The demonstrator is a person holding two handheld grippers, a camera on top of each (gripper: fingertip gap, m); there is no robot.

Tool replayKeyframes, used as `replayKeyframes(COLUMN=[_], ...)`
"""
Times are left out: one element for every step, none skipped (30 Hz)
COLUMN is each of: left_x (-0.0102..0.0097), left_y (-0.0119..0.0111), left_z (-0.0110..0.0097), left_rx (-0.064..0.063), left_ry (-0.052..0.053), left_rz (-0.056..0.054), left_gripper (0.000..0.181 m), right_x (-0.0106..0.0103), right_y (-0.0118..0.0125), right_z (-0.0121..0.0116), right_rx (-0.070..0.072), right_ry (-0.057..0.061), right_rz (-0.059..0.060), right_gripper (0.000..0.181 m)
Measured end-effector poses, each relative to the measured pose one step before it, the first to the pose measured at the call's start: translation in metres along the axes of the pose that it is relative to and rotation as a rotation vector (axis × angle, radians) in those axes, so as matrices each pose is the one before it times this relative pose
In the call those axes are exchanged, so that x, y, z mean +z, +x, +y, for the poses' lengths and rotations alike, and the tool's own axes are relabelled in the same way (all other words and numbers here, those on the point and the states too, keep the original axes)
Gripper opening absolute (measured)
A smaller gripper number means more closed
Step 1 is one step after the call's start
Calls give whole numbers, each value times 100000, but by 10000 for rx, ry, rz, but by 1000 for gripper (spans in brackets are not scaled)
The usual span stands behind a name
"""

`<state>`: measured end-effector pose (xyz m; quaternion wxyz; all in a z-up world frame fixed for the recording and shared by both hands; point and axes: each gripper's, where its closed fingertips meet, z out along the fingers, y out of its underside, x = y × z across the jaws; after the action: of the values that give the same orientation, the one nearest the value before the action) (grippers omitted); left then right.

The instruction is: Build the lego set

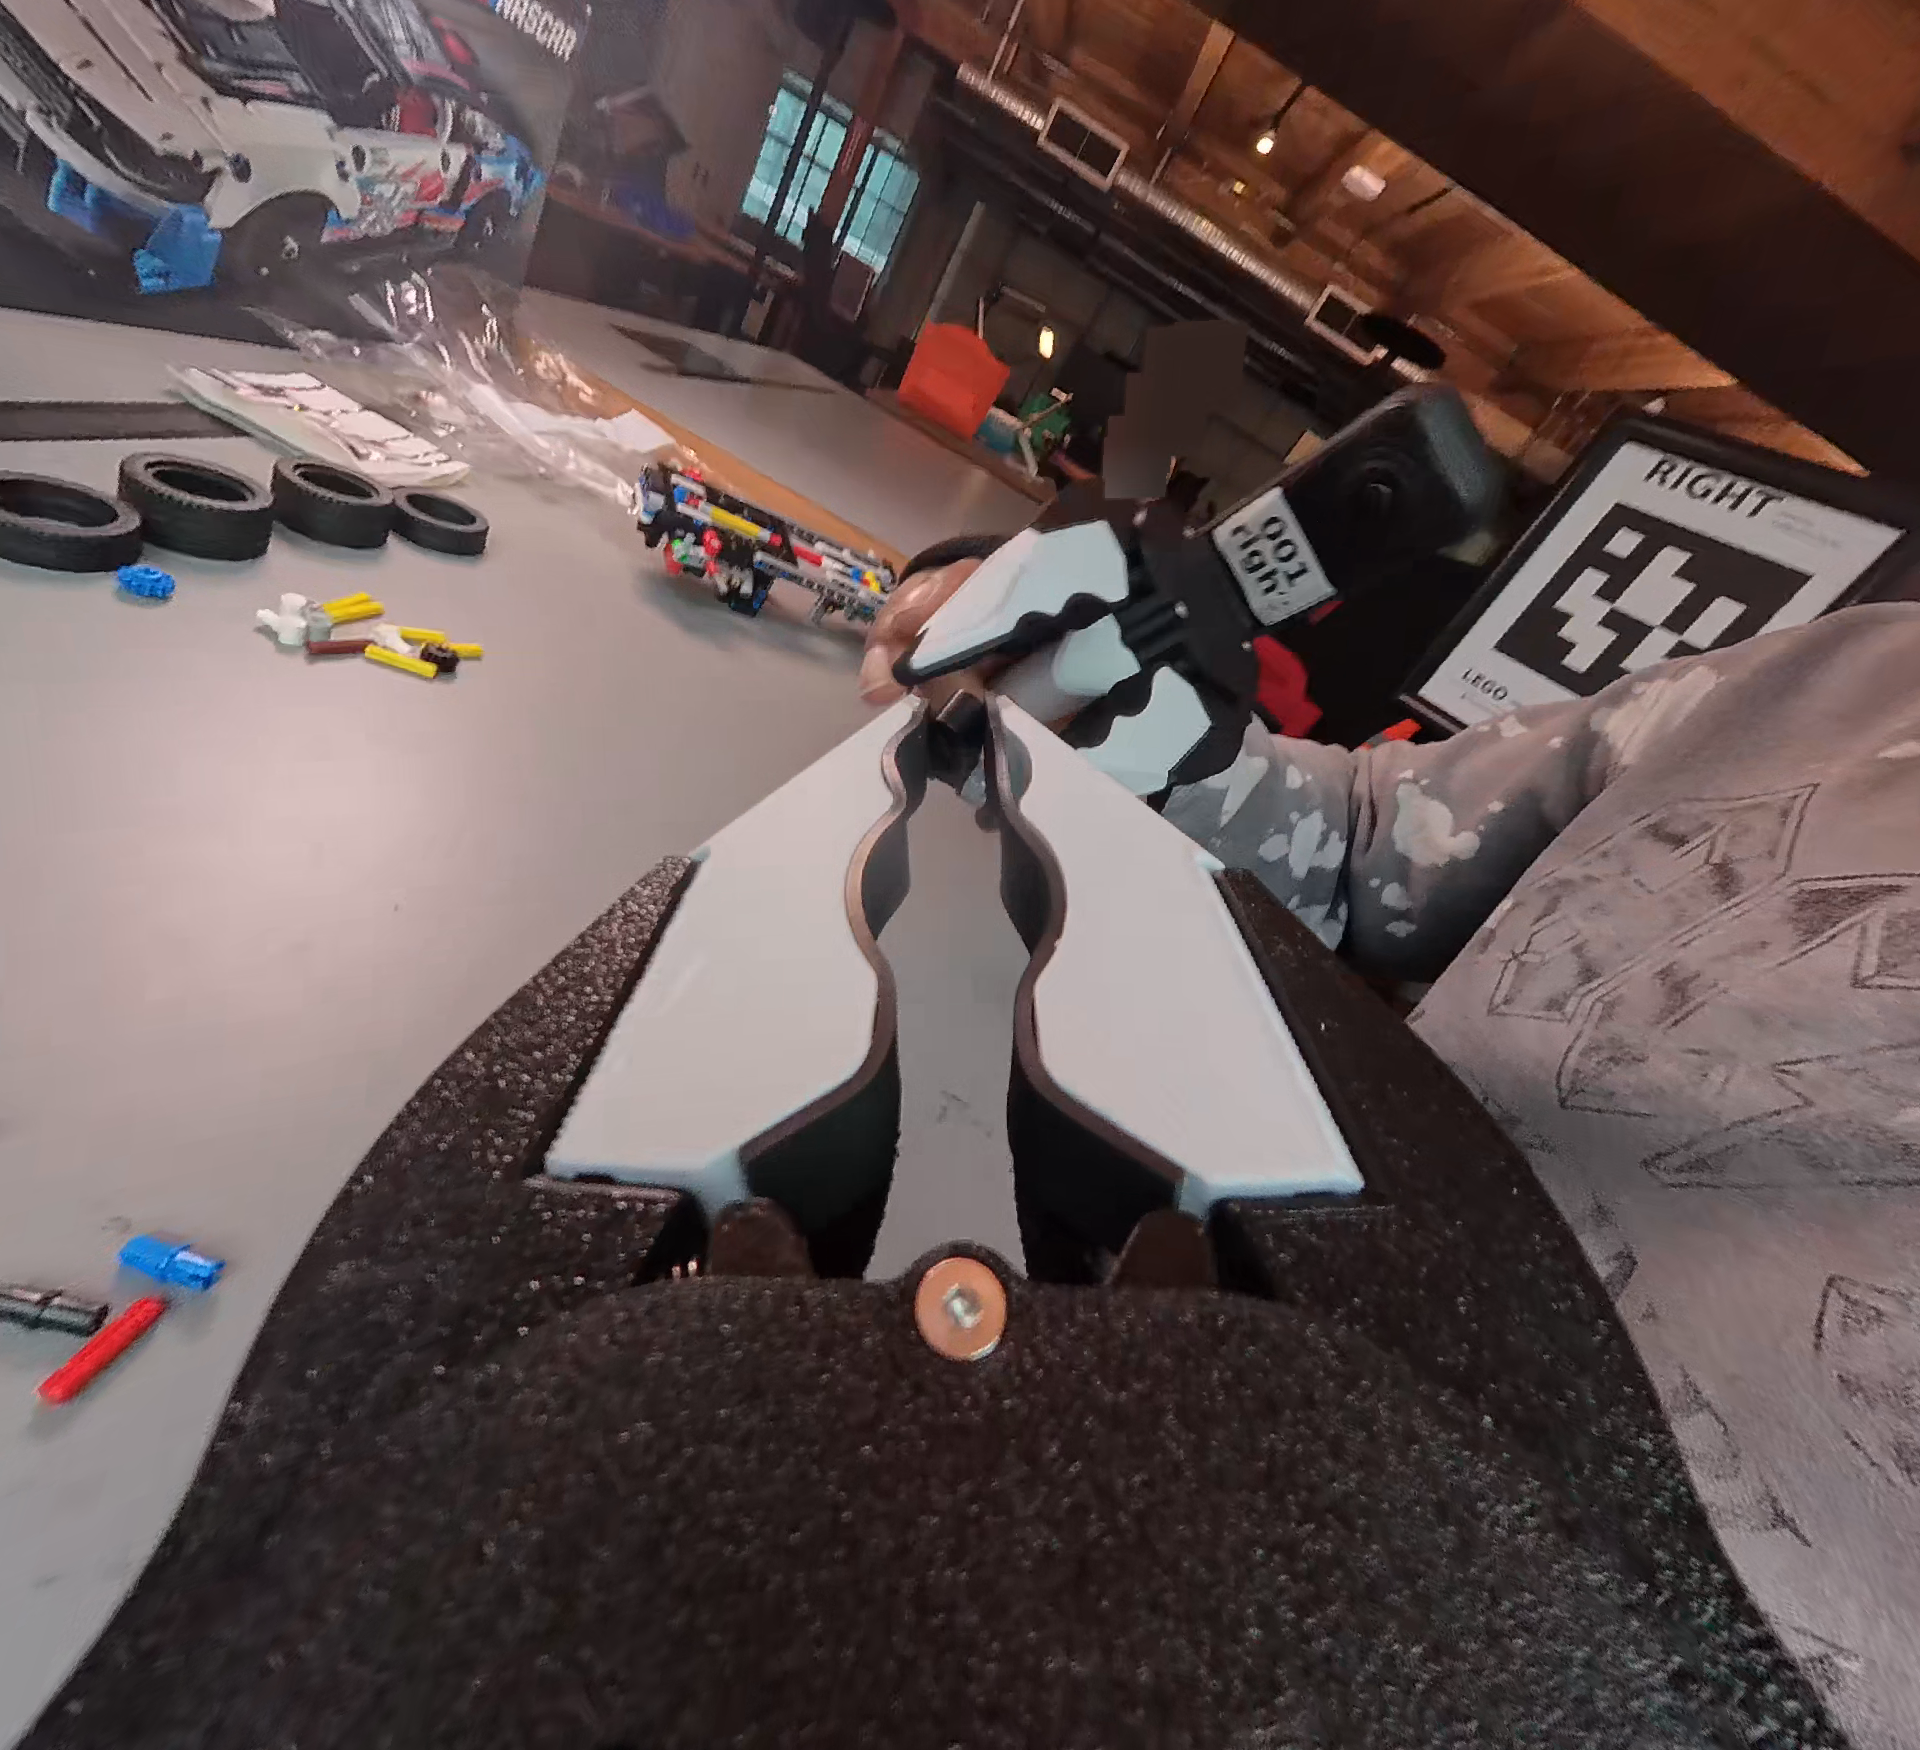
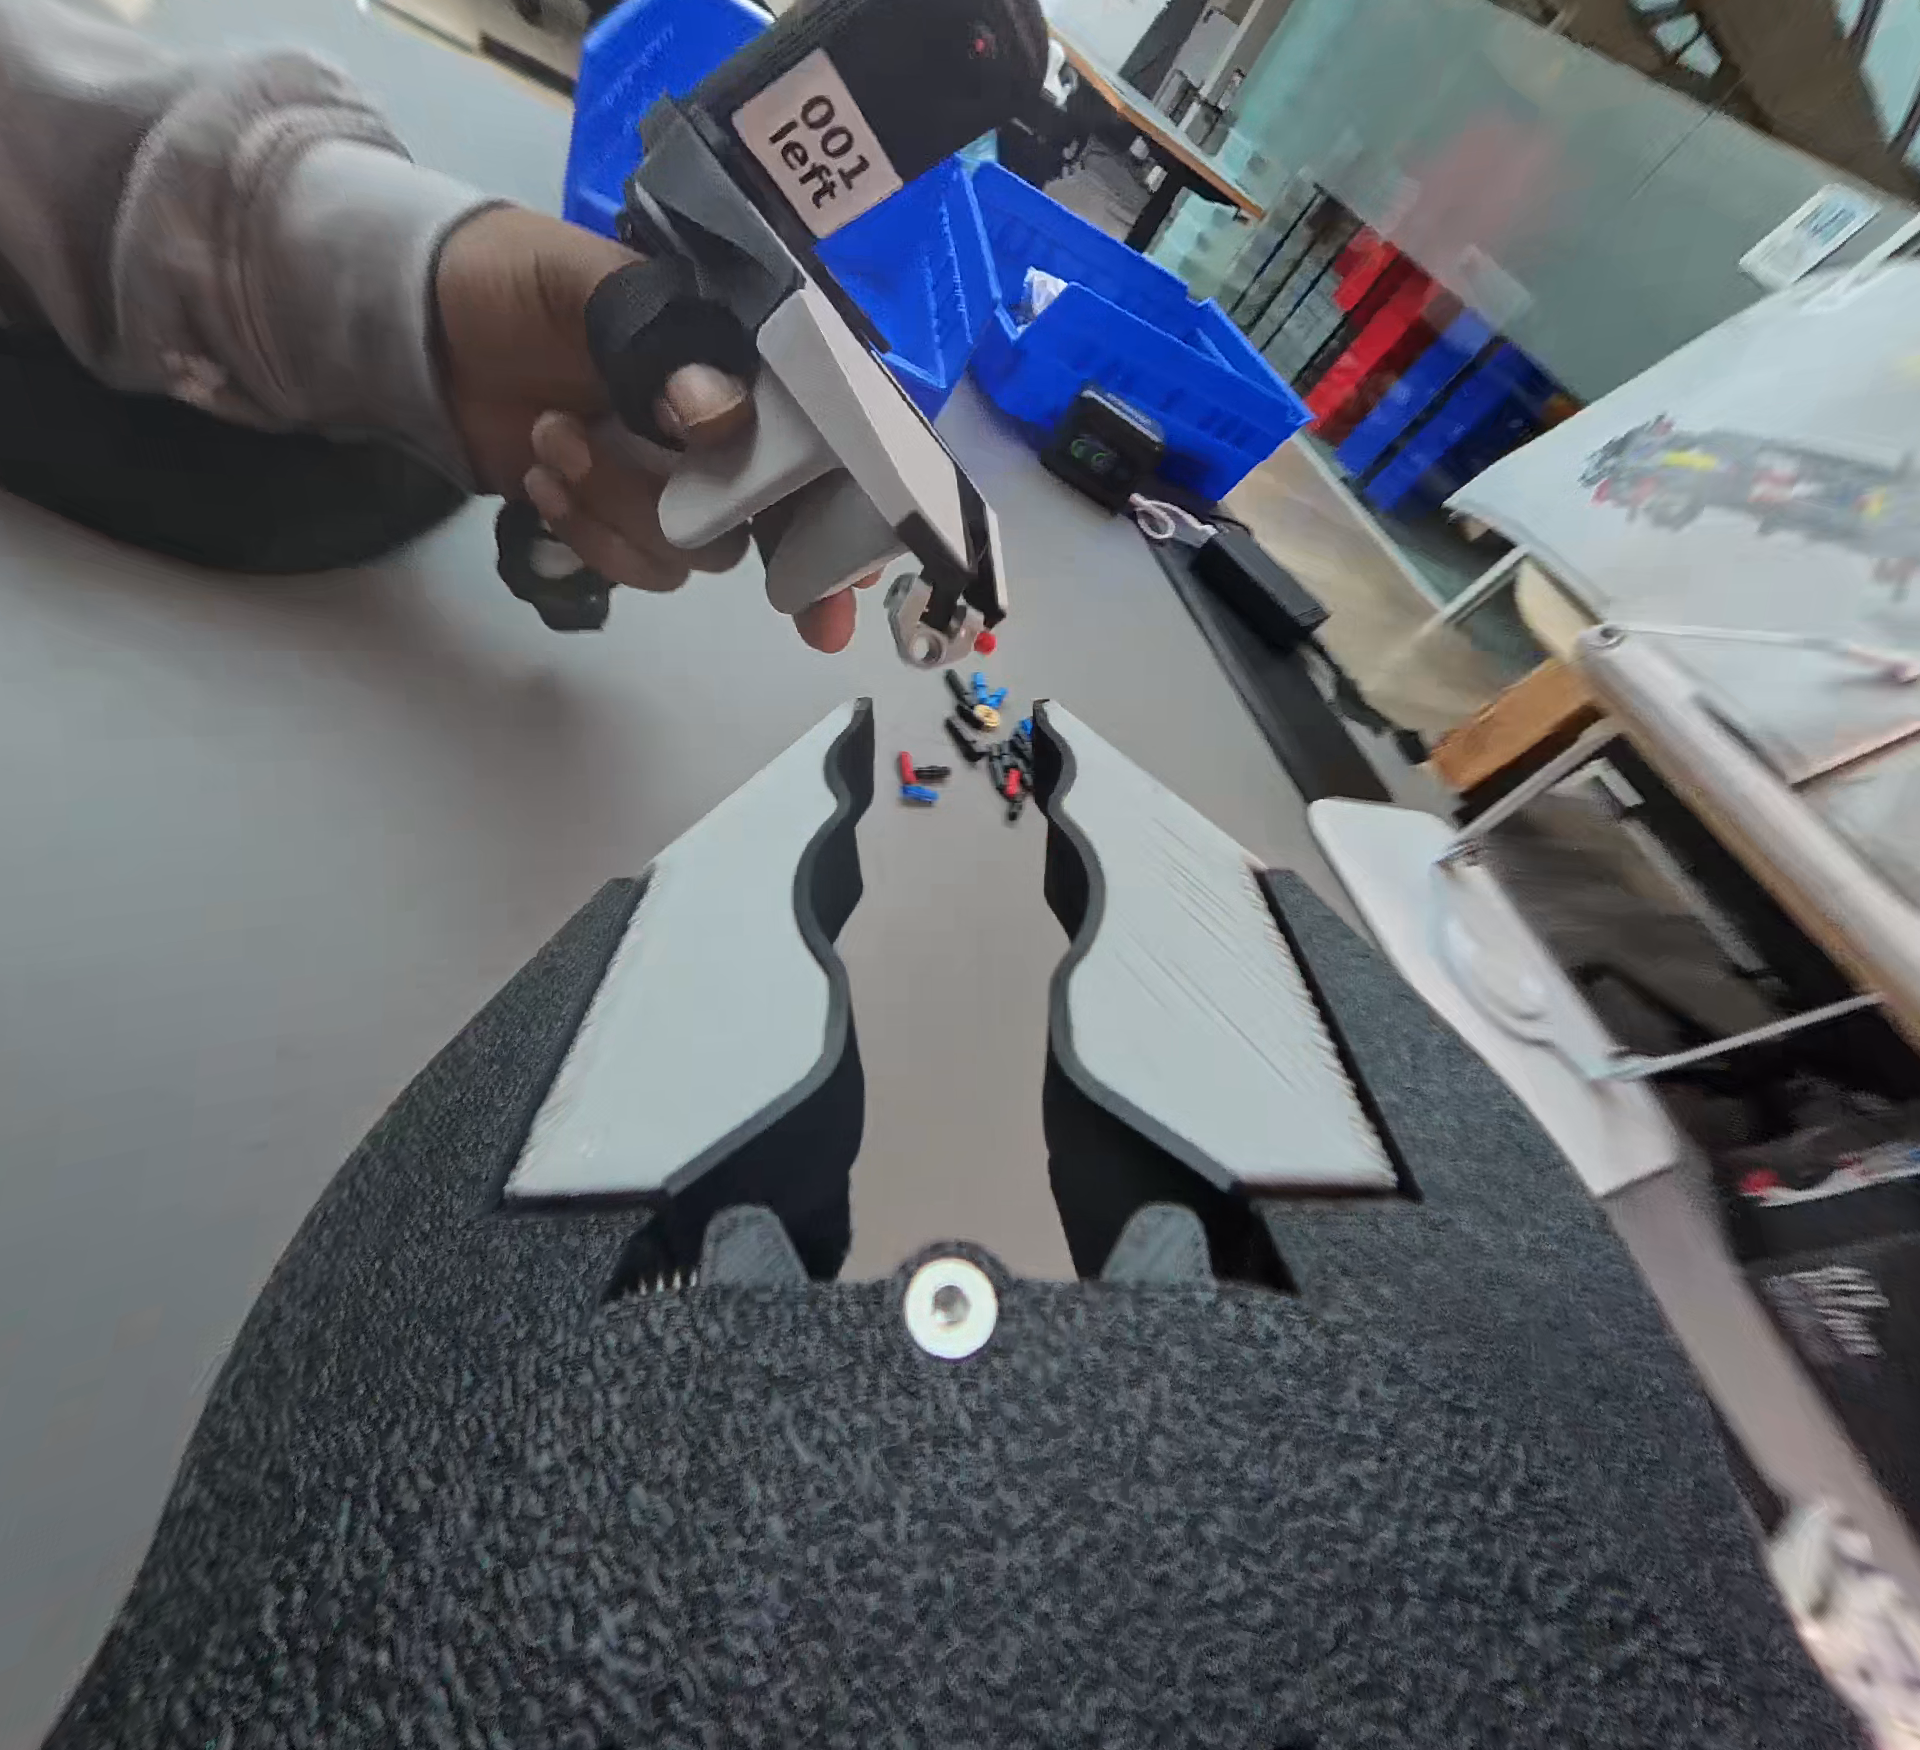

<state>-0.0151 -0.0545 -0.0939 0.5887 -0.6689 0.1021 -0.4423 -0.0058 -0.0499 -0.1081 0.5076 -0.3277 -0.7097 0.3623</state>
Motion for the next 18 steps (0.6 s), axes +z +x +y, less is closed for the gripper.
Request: replayKeyframes(left_x=[-129, -64, -17, 48, 111, 177, 220, 243, 216, 192, 159, 108, 25, -26, 22, 58, 52, 33], left_y=[256, 317, 381, 395, 400, 425, 428, 334, 286, 215, 45, -84, 117, 67, 72, 9, -33, -26], left_z=[-495, -444, -348, -203, -17, 93, 129, 141, 172, 161, 217, 255, -80, -157, 8, 84, 110, 95], left_rx=[-29, 13, 74, 97, 120, 147, 126, 88, 53, -3, -45, -24, -5, -47, -74, -78, -46, -4], left_ry=[420, 380, 343, 260, 141, 64, 34, 1, -9, -14, -55, -79, 113, 113, -8, -39, -42, -45], left_rz=[287, 273, 273, 255, 230, 227, 222, 174, 157, 134, 49, -22, 90, 75, 97, 51, 17, 5], left_gripper=[9, 9, 9, 9, 9, 9, 9, 9, 9, 9, 9, 9, 9, 9, 9, 9, 9, 9], right_x=[40, 26, 61, 121, 184, 258, 317, 331, 308, 250, 172, 40, -59, -135, -151, -131, -122, -91], right_y=[-204, -492, -546, -595, -704, -786, -763, -472, -172, -92, 22, -42, 90, 117, 194, 132, 36, 85], right_z=[100, -115, -197, -175, -214, -241, -150, -83, -76, -36, -101, -192, -174, -172, -63, 74, 70, 75], right_rx=[1212, 1325, 1373, 1336, 1259, 1121, 899, 580, 230, -108, -407, -573, -536, -454, -358, -351, -331, -260], right_ry=[208, 412, 516, 512, 502, 475, 354, 235, 161, 37, -1, 2, -17, 9, -31, -81, -58, -84], right_rz=[-458, -617, -635, -648, -704, -715, -666, -426, -146, 4, 182, 200, 283, 245, 255, 181, 116, 124], right_gripper=[33, 34, 34, 33, 33, 33, 33, 34, 33, 33, 32, 26, 21, 15, 10, 9, 8, 7])
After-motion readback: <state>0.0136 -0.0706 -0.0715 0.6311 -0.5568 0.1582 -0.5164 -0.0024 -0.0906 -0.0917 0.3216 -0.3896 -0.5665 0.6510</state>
